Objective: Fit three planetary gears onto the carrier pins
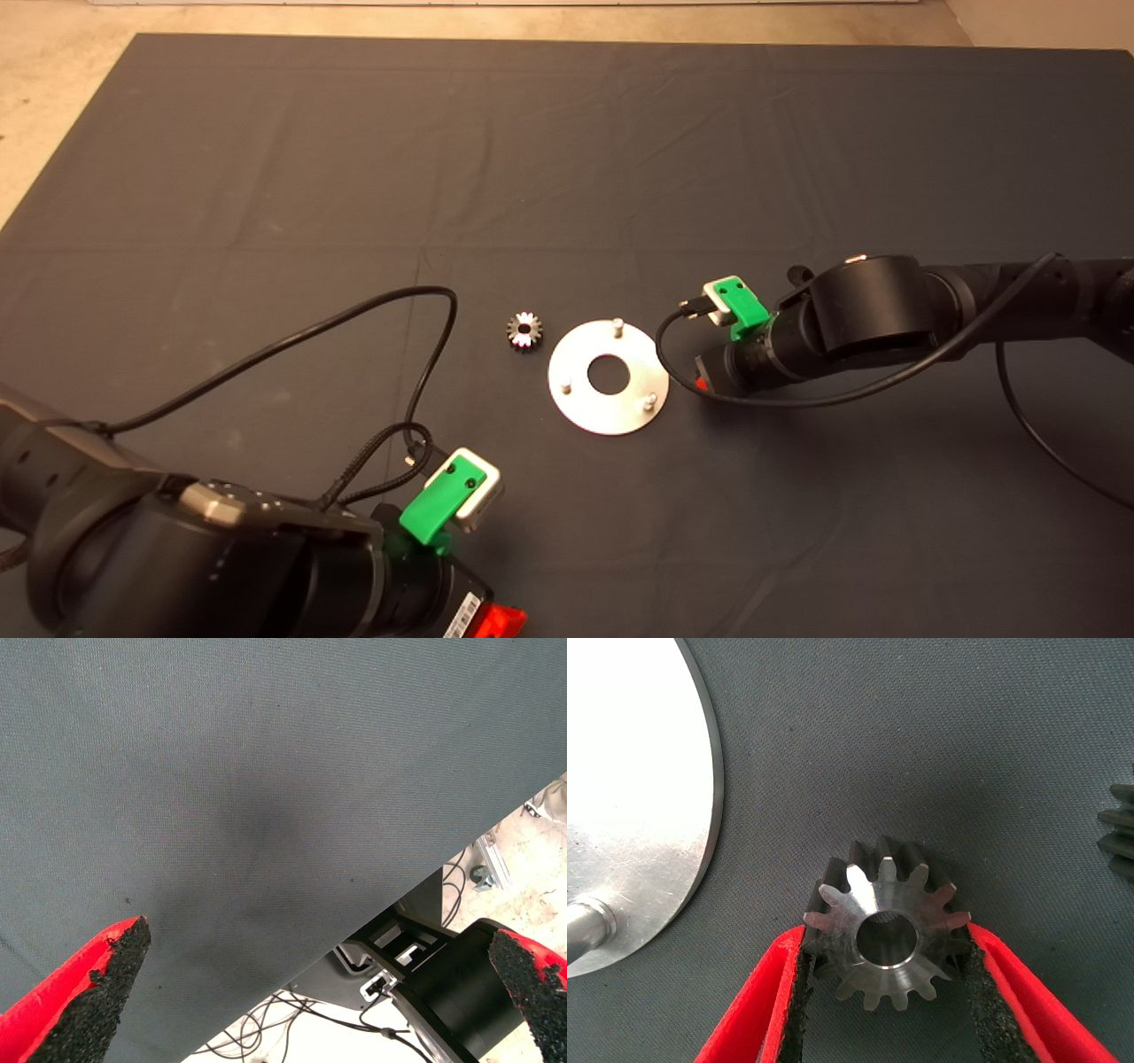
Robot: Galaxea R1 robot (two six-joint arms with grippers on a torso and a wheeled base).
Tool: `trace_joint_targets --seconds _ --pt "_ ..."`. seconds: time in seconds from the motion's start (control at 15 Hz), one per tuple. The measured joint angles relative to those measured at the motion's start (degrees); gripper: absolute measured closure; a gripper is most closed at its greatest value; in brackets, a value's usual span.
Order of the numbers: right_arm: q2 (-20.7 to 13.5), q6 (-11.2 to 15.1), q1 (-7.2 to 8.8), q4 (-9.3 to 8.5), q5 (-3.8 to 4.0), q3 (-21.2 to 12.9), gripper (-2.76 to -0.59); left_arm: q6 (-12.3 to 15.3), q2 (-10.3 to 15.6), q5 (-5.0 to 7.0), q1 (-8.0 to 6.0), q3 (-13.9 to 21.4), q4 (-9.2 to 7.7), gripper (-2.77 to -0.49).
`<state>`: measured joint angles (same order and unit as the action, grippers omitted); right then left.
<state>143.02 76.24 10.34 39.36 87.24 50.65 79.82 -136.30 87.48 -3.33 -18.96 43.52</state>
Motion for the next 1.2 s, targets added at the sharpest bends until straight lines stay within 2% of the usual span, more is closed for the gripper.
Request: trace_joint_targets --seconds 0.6,0.8,0.87,1.07,1.2 --pt "0.0 -0.2 0.12 -0.26 -0.09 0.2 -1.05 0.0 0.0 0.00 0.00 0.0 0.01 -2.77" --pt "0.0 -0.2 0.29 -0.20 0.52 -1.4 -1.02 0.0 0.0 0.00 0.00 0.0 0.01 -2.77" --pt "0.0 -0.2 0.96 -0.23 0.66 -2.5 -1.02 0.0 0.0 0.00 0.00 0.0 0.02 -2.77" --pt "0.0 -0.1 6.09 -0.26 0.61 -6.2 -1.02 0.0 -0.2 0.00 0.00 0.0 0.01 -2.77" --pt "0.0 0.1 8.75 -0.34 0.61 -7.8 -1.02 0.0 -0.2 0.00 0.00 0.0 0.02 -2.77"
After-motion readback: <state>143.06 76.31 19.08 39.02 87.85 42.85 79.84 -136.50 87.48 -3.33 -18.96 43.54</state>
